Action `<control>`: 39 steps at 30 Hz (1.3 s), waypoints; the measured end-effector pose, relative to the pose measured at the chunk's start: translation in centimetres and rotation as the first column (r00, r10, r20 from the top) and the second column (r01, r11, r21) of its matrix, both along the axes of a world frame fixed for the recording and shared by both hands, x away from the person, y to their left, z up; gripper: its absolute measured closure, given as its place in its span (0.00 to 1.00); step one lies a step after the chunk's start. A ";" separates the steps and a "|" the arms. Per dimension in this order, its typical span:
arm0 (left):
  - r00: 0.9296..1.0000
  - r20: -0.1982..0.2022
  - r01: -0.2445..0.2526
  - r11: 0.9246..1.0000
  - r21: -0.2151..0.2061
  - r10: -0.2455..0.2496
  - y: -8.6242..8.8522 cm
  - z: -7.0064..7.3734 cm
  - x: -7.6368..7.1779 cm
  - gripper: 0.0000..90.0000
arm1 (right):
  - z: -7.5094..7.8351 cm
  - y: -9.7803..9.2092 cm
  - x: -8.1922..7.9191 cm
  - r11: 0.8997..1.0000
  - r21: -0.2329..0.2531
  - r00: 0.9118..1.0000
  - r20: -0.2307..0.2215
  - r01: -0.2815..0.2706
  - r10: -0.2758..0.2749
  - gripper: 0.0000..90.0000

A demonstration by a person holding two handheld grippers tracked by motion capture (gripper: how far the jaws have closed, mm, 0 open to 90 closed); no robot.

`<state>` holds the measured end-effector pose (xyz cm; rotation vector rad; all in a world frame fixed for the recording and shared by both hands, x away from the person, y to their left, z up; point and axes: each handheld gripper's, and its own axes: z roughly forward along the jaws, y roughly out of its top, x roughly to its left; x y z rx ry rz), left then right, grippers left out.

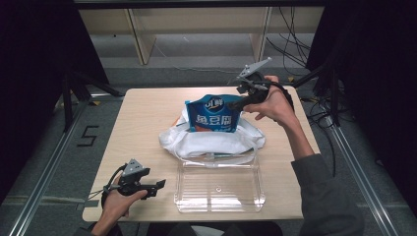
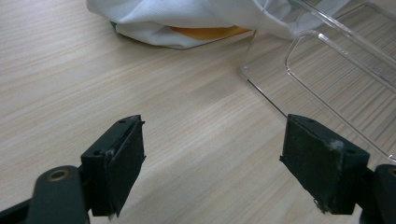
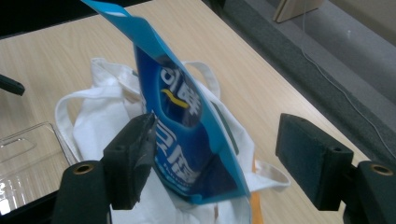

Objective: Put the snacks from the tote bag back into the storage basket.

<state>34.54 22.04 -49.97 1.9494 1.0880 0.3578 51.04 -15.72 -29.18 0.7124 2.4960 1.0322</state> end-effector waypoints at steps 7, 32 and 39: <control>1.000 0.006 0.013 1.000 0.010 -0.013 0.1 0.1 0.0 0.23 | 0.7 2.4 0.7 0.999 -0.031 0.999 -0.014 -0.033 0.033 0.42; 1.000 0.010 0.011 1.000 0.010 -0.011 0.2 0.2 -0.1 0.23 | -0.1 5.3 3.0 0.980 -0.156 0.990 -0.084 -0.123 0.111 0.75; 1.000 0.010 0.014 1.000 0.010 -0.014 0.2 0.2 -0.1 0.23 | -0.6 5.6 3.3 0.972 -0.185 0.988 -0.078 -0.144 0.132 0.87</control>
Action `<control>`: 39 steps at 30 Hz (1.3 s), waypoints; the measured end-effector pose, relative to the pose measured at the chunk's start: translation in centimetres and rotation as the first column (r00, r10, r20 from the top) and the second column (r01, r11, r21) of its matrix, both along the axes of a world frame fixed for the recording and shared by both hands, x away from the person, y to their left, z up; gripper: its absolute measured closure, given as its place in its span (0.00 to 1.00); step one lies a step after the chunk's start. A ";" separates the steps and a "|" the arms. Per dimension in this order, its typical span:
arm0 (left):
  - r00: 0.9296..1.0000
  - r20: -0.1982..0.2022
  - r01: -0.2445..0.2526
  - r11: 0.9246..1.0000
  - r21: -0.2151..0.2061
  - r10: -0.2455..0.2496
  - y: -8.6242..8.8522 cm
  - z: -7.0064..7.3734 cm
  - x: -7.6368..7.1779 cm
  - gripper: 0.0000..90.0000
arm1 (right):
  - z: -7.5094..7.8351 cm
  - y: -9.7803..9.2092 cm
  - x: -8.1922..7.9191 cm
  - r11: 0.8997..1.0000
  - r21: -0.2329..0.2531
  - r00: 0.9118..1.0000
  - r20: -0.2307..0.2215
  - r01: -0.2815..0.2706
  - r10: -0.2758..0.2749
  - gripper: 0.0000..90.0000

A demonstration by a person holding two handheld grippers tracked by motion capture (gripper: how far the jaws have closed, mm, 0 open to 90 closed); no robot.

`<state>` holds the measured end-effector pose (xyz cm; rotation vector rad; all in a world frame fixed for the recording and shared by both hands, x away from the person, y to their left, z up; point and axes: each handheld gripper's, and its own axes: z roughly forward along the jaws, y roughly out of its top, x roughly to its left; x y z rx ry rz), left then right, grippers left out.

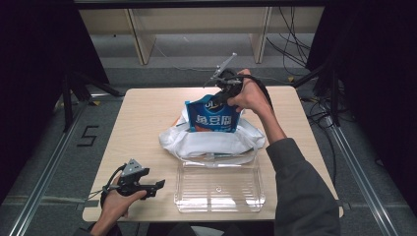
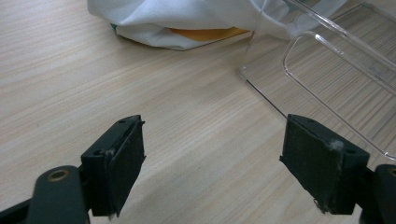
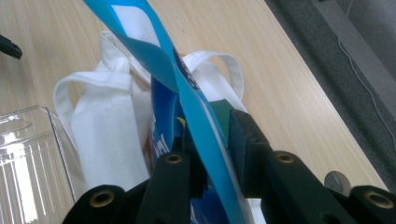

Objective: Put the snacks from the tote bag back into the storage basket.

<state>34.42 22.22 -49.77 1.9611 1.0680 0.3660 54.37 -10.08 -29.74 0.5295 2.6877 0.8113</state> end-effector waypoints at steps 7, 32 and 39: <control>1.000 0.006 0.013 1.000 0.018 -0.013 0.1 -0.1 0.0 0.23 | 0.0 -0.3 0.3 0.998 0.004 0.998 0.011 -0.062 0.062 1.00; 1.000 -0.001 0.012 1.000 0.021 -0.012 0.0 0.0 0.0 0.23 | 6.3 -0.7 -1.3 0.990 0.036 0.986 0.098 -0.139 0.135 1.00; 1.000 0.004 0.008 1.000 0.018 -0.008 -0.1 -0.1 0.1 0.23 | 9.4 -1.2 -2.6 0.991 0.018 0.982 0.134 -0.135 0.131 1.00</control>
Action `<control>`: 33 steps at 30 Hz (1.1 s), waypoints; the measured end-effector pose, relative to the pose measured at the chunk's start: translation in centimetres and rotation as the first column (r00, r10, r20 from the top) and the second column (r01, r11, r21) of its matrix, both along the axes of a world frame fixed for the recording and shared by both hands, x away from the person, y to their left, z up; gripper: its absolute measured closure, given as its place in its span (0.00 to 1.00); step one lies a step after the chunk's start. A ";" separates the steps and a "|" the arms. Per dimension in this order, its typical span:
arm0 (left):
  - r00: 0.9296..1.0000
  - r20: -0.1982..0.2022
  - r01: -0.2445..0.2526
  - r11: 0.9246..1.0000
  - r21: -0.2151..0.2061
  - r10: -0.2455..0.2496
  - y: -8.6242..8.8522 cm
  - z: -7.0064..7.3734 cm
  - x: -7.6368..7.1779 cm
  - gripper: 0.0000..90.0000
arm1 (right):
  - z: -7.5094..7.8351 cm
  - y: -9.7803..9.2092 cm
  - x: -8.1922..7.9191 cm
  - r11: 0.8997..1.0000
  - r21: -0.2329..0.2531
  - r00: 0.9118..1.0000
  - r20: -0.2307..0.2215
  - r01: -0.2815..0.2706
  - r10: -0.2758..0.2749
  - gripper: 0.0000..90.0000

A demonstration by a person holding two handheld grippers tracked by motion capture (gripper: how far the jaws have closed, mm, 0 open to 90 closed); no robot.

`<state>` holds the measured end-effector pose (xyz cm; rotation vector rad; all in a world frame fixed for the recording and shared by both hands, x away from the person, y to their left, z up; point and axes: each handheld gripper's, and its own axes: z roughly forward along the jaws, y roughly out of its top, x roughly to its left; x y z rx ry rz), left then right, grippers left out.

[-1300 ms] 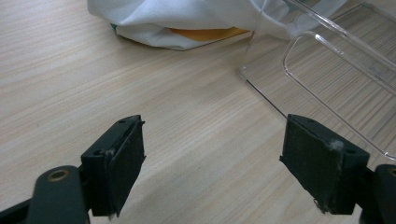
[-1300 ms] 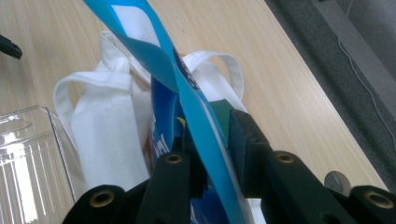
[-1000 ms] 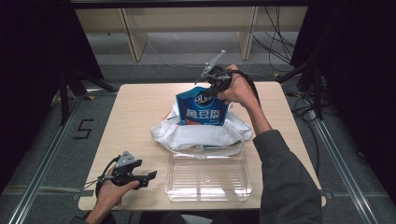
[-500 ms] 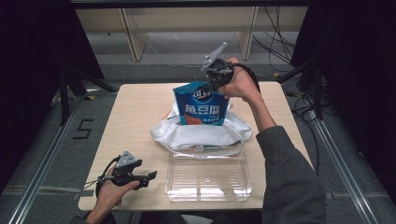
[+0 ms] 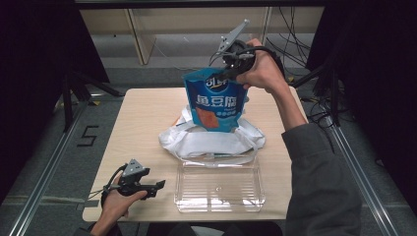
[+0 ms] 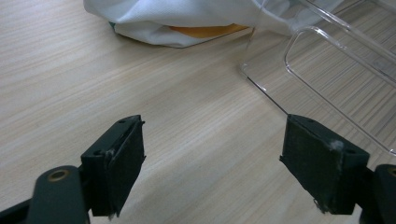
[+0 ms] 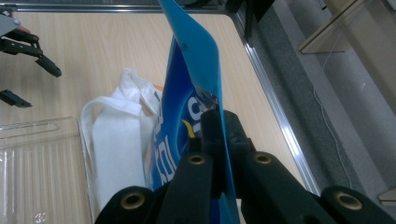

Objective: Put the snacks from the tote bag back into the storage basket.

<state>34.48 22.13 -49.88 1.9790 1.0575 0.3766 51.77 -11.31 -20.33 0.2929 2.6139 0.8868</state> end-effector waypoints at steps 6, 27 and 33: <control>1.000 -0.007 0.021 0.999 0.036 -0.021 0.3 0.1 0.0 0.23 | 2.2 -0.5 -1.3 1.000 -0.004 1.000 0.022 -0.008 0.008 1.00; 1.000 -0.002 -0.025 1.000 -0.016 0.025 0.0 0.0 0.0 0.23 | 4.0 -1.3 -8.1 0.997 -0.049 0.998 0.025 -0.052 0.053 1.00; 1.000 -0.003 -0.023 1.000 -0.008 0.023 0.2 0.1 0.0 0.23 | 3.3 -0.9 -9.5 0.995 -0.031 0.995 -0.013 -0.096 0.096 1.00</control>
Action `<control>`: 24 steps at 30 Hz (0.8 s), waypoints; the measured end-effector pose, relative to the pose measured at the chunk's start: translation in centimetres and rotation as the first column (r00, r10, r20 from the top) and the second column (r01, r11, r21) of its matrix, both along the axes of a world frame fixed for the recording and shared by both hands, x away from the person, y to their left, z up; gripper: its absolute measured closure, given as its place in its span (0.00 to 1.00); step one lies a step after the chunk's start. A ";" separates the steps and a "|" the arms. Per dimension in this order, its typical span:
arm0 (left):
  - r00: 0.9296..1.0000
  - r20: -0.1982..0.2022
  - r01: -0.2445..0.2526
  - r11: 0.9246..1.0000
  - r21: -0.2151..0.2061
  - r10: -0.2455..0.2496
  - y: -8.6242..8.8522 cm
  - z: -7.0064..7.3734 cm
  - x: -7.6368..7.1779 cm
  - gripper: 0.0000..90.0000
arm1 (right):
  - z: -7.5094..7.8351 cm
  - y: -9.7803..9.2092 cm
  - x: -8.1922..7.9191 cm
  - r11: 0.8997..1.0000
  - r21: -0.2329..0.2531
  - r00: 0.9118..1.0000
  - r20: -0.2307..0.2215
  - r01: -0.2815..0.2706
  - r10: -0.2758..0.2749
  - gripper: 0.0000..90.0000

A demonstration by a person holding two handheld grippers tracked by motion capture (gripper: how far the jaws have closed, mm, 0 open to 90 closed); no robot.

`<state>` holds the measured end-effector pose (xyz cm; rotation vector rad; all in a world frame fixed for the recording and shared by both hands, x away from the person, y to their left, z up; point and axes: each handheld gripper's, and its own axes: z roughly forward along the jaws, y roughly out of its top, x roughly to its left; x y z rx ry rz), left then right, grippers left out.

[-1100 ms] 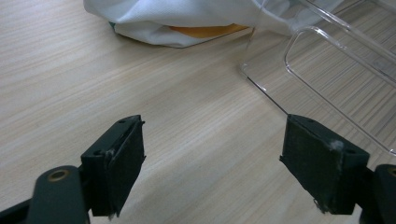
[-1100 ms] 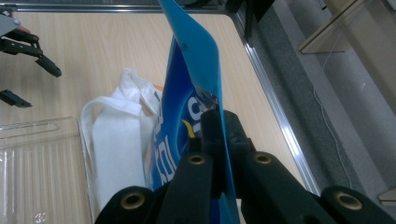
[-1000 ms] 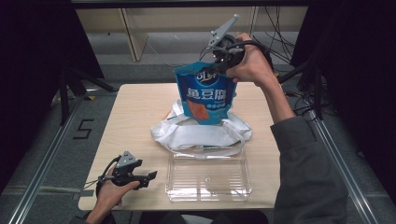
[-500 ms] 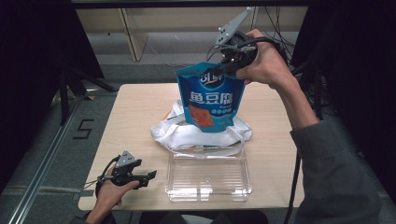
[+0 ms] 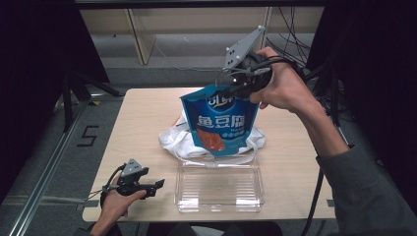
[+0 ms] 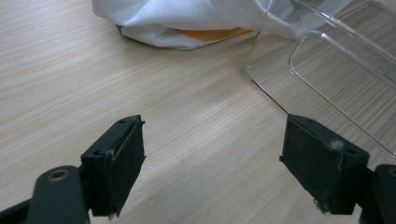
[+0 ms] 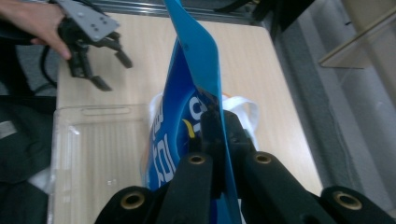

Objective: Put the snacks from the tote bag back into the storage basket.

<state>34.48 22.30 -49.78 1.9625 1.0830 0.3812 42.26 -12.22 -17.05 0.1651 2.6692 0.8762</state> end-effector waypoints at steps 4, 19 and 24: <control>1.000 0.000 0.003 1.000 0.015 -0.003 0.1 0.0 0.0 0.23 | -0.9 0.4 -0.8 1.000 -0.002 1.000 -0.007 -0.020 0.020 1.00; 1.000 -0.001 0.001 1.000 0.012 -0.001 0.1 0.0 0.0 0.23 | -3.0 0.7 -2.8 0.997 -0.022 0.997 -0.033 -0.069 0.069 1.00; 1.000 0.002 0.010 1.000 0.020 -0.010 0.2 0.1 0.0 0.23 | -4.1 0.8 -2.8 0.995 -0.027 0.994 -0.066 -0.094 0.092 1.00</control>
